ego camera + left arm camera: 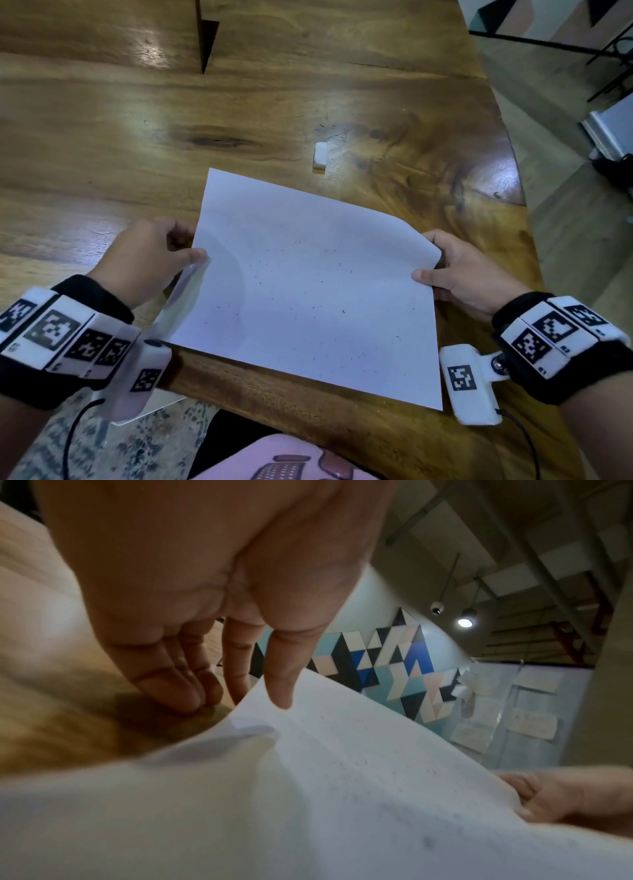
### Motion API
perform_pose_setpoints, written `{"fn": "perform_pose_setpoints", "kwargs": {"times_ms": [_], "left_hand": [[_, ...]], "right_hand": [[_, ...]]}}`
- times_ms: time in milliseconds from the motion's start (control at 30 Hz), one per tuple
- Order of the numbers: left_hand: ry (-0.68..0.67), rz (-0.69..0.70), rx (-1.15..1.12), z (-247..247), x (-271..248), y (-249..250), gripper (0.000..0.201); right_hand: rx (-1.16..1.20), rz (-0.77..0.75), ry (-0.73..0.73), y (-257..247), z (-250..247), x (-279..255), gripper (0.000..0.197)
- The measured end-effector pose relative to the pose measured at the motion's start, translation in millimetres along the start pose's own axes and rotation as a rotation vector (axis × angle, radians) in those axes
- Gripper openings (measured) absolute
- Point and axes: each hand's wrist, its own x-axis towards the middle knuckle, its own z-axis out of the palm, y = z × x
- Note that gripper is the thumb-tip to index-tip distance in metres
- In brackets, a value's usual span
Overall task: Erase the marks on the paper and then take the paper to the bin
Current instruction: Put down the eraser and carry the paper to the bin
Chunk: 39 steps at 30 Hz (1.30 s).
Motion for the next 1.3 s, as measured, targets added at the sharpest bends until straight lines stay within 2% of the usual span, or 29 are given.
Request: {"fn": "perform_pose_setpoints", "kwargs": {"times_ms": [167,367,500,633,700,733,767,800,833,867,900,933,967,1033,1067,1133,1200,1267,1300], "left_hand": [[-0.038,-0.076,-0.272,-3.9,5.5,-14.4,0.017],[-0.097,-0.136,-0.535,-3.4,-13.4,-28.5,0.022],[-0.068,-0.167,-0.592,-9.1,-35.1,-47.2,0.030],[0.002,-0.173,-0.706,-13.6,-68.2,-74.1,0.039],[0.046,-0.185,-0.787,-20.6,-90.9,-88.4,0.022],[0.063,-0.202,-0.811,-24.5,-102.9,-97.1,0.023],[0.088,-0.192,-0.825,-27.0,-114.8,-109.5,0.040],[0.119,-0.192,-0.850,-30.8,-127.0,-119.9,0.050],[0.162,-0.212,-0.854,-32.4,-138.2,-131.5,0.043],[0.183,-0.224,-0.857,-35.0,-150.3,-141.8,0.025],[0.211,-0.223,-0.848,-36.6,-162.0,-155.0,0.019],[0.232,-0.254,-0.816,-38.1,-174.4,-168.4,0.031],[0.250,-0.273,-0.798,-39.0,-186.8,-181.9,0.033],[0.288,-0.319,-0.785,-41.5,-213.9,-201.9,0.016],[0.284,-0.333,-0.817,-42.3,-226.4,-210.7,0.014],[0.316,-0.383,-0.821,-45.0,-249.9,-237.6,0.021],[0.308,-0.416,-0.823,-43.4,-276.6,-276.4,0.017],[0.293,-0.511,-0.757,-34.0,-302.1,-325.3,0.039],[0.311,-0.548,-0.783,-26.0,-314.5,-349.6,0.044]], "right_hand": [[0.027,0.000,-0.006,0.0,0.8,2.7,0.028],[0.049,-0.038,0.036,-1.2,8.1,2.2,0.030],[0.057,-0.080,0.057,-2.8,20.7,1.3,0.031],[0.018,-0.118,-0.014,-9.8,40.7,0.8,0.027],[-0.017,-0.141,-0.058,-14.4,56.0,-0.7,0.027],[-0.044,-0.156,-0.080,-17.4,65.3,-1.9,0.028],[-0.074,-0.174,-0.101,-20.4,75.9,-3.4,0.029],[-0.101,-0.195,-0.124,-23.8,88.0,-5.1,0.031],[-0.128,-0.215,-0.146,-27.2,100.7,-6.6,0.032],[-0.154,-0.234,-0.169,-30.7,114.6,-8.1,0.033],[-0.181,-0.253,-0.194,-34.1,129.5,-10.1,0.034],[-0.200,-0.269,-0.223,-36.8,145.4,-12.1,0.034],[-0.206,-0.286,-0.261,-39.3,161.8,-13.7,0.035],[-0.226,-0.311,-0.360,-40.7,196.0,-17.1,0.035],[-0.252,-0.322,-0.407,-41.4,213.4,-19.7,0.035],[-0.320,-0.349,-0.479,-41.5,246.8,-24.0,0.036],[-0.431,-0.403,-0.511,-38.5,277.7,-27.8,0.036],[-0.525,-0.444,-0.526,-35.0,306.3,-30.4,0.036],[-0.559,-0.455,-0.532,-32.5,319.2,-31.6,0.036]]}}
